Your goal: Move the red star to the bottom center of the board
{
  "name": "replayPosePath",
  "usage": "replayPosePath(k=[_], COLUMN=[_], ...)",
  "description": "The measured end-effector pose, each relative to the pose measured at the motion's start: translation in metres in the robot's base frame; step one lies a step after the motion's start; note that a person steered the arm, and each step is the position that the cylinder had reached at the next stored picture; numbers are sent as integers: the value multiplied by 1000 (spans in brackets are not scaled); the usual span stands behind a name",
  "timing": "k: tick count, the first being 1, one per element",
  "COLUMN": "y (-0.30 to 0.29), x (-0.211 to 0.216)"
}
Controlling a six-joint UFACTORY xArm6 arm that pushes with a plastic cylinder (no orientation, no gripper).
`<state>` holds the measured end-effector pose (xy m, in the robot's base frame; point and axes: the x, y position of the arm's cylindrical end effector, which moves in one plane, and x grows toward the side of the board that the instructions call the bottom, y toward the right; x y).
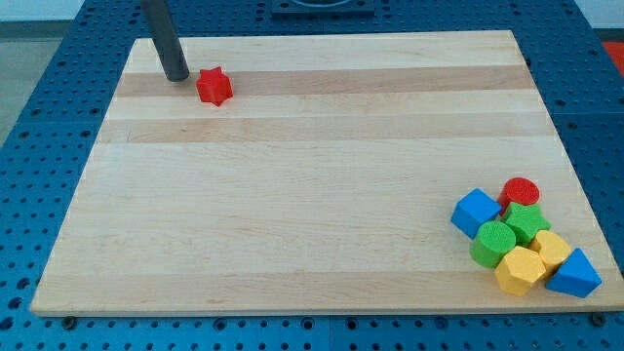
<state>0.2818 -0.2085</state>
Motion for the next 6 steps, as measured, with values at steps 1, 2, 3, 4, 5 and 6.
replayPosePath(k=[1,2,3,4,5,6], y=[52,85,80,71,120,175], x=[6,30,67,104,115,120])
